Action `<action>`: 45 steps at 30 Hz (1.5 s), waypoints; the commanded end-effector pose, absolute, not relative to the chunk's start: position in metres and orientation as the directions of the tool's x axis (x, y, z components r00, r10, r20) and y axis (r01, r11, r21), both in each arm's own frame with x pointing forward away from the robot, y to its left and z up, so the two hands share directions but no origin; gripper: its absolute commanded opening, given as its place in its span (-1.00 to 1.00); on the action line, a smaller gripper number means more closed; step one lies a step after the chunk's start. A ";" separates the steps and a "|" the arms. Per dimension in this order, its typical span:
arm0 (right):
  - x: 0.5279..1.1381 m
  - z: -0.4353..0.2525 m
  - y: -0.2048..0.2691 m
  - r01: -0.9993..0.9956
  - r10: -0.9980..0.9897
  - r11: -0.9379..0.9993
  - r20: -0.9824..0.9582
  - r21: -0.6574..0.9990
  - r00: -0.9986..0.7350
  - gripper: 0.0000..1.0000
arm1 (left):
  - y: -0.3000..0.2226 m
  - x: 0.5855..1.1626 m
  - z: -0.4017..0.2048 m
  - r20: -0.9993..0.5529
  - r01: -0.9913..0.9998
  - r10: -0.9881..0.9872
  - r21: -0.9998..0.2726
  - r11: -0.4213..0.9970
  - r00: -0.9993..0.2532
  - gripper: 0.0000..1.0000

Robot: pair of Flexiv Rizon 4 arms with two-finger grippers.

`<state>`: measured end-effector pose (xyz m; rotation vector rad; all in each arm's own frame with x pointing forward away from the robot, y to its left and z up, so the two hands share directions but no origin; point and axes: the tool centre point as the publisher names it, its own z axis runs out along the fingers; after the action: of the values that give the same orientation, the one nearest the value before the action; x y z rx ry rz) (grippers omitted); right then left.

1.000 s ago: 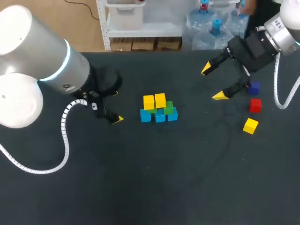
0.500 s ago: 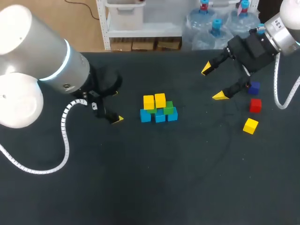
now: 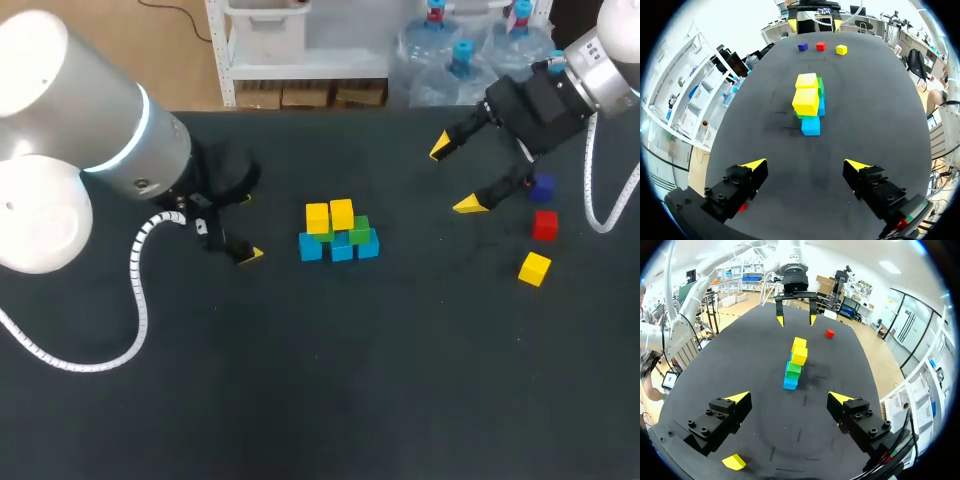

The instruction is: Place the blue cubes, place green cubes on the blue cubes, place the yellow cubes on the green cubes, then place the red cubes on the yellow cubes, and place purple cube on the red cubes.

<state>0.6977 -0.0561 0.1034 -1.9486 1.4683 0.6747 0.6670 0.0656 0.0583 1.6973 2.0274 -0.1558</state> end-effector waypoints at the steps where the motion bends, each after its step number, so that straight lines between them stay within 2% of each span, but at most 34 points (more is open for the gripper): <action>1: 0.698 0.103 -0.056 -0.965 -0.659 -0.207 -0.706 -0.161 0.259 1.00 | 0.067 0.668 0.058 -0.437 0.952 0.894 0.217 0.218 -0.105 1.00; 23: 0.698 0.103 -0.054 -0.962 -0.654 -0.215 -0.707 -0.166 0.269 1.00 | 0.067 0.668 0.058 -0.437 0.952 0.894 0.217 0.218 -0.105 1.00; 31: 0.696 0.111 -0.041 -0.944 -0.634 -0.267 -0.703 -0.193 0.323 1.00 | 0.067 0.668 0.058 -0.437 0.952 0.894 0.217 0.218 -0.105 1.00; 32: 0.695 0.113 -0.039 -0.941 -0.631 -0.275 -0.701 -0.198 0.332 0.86 | 0.067 0.668 0.058 -0.437 0.952 0.894 0.217 0.218 -0.105 1.00; 33: 0.695 0.114 -0.037 -0.939 -0.632 -0.280 -0.698 -0.200 0.337 -0.05 | 0.067 0.668 0.058 -0.437 0.952 0.894 0.217 0.218 -0.105 1.00; 37: 0.693 0.116 -0.033 -0.934 -0.631 -0.291 -0.693 -0.205 0.349 -0.70 | 0.067 0.668 0.058 -0.437 0.952 0.894 0.217 0.218 -0.105 1.00; 38: 0.693 0.115 -0.032 -0.933 -0.629 -0.295 -0.694 -0.206 0.352 -1.00 | 0.067 0.668 0.058 -0.437 0.952 0.894 0.217 0.218 -0.105 1.00; 45: 0.689 0.109 -0.022 -0.927 -0.614 -0.323 -0.703 -0.191 0.359 -1.00 | 0.067 0.668 0.058 -0.437 0.952 0.894 0.217 0.218 -0.105 1.00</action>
<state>0.6850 -0.0256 0.1124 -2.0425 1.3370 0.6908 0.6670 0.0654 0.0584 1.6971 2.0280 -0.1549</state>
